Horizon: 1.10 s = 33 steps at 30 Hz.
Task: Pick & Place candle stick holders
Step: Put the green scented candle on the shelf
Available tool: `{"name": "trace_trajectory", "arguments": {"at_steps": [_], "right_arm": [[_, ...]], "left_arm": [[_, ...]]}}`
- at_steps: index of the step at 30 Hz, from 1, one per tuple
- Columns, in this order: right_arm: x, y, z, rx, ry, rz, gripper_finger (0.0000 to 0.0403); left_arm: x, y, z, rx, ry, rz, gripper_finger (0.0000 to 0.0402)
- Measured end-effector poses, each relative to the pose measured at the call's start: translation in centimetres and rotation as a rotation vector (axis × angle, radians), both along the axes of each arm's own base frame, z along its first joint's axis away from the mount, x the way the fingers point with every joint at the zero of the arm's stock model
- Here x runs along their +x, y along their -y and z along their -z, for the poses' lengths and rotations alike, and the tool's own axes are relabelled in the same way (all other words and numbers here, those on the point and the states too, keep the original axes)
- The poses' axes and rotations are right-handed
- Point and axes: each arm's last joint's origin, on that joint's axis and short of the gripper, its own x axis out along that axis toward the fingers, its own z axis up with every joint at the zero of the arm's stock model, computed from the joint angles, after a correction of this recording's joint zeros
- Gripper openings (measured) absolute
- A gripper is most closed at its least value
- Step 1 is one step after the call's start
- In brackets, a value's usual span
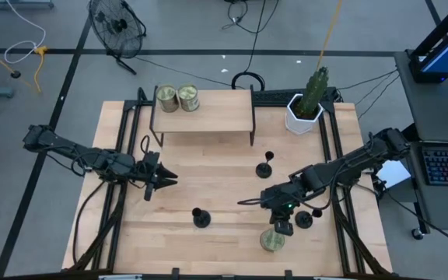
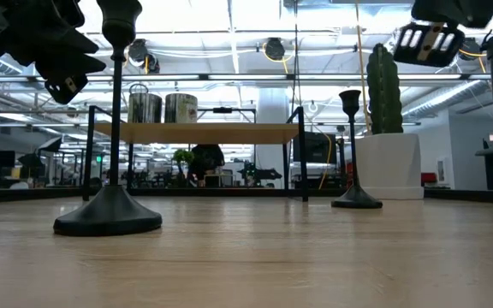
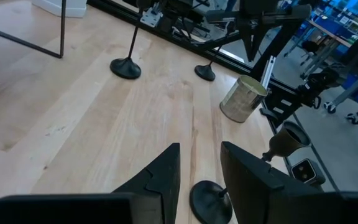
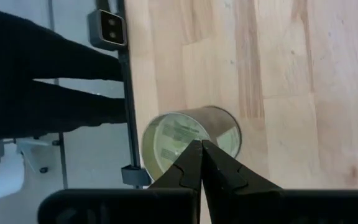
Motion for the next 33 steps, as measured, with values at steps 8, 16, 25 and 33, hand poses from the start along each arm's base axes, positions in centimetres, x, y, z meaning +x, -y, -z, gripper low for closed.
{"name": "trace_trajectory", "arguments": {"at_steps": [8,16,25,33], "right_arm": [[-0.2,0.3,0.2,0.012,-0.071,0.075,0.0026],[-0.5,0.3,0.3,0.065,-0.159,0.1,0.0127],[-0.9,-0.3,0.4,0.106,-0.233,0.161,0.0175],[-1.5,-0.8,0.7,0.109,-0.346,0.25,0.0164]], "left_arm": [[0.0,0.0,0.0,0.006,-0.005,0.001,0.012],[0.0,0.0,0.0,0.01,-0.004,0.002,0.012],[0.0,0.0,0.0,0.018,-0.004,0.004,0.012],[-0.1,0.0,0.4,0.026,-0.039,0.003,0.012]]}}
